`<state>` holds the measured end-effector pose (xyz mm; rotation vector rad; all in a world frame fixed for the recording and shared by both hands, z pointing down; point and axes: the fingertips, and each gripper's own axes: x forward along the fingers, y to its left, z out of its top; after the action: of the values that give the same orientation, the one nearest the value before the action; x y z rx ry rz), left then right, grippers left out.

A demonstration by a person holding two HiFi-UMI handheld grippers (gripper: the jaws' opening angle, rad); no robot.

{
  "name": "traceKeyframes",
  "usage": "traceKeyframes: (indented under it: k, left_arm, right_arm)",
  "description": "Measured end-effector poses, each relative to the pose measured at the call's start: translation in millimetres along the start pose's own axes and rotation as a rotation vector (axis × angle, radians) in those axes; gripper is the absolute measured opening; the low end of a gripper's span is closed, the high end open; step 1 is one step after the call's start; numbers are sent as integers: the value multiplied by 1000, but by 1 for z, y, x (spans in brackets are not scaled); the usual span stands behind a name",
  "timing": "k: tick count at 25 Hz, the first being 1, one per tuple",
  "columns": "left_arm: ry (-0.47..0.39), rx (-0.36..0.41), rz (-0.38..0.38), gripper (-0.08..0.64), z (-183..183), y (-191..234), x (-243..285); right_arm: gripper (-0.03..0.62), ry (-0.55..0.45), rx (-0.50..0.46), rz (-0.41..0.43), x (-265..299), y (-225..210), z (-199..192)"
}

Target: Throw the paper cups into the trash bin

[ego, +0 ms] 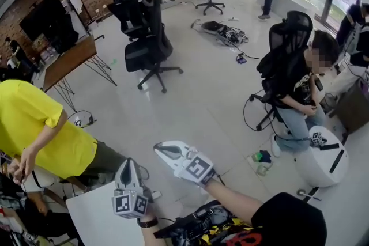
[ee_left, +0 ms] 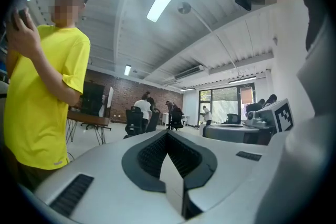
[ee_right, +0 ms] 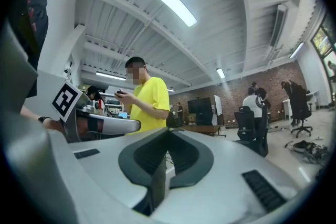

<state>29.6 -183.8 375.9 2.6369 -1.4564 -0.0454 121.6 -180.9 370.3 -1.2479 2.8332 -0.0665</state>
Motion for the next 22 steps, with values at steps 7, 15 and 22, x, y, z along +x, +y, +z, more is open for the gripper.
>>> traceKeyframes:
  k: [7,15,22]
  left_arm:
    - [-54,23,242,0,30,45,-103]
    - [-54,50,445,0,50,97,-228]
    - [-66,-27,575,0,28,111,-298]
  right_arm:
    - [3,-47,13,262,39,107,23]
    - [3,-11,27,498,84,249,26]
    - [3,1,-9,656,82,319,5]
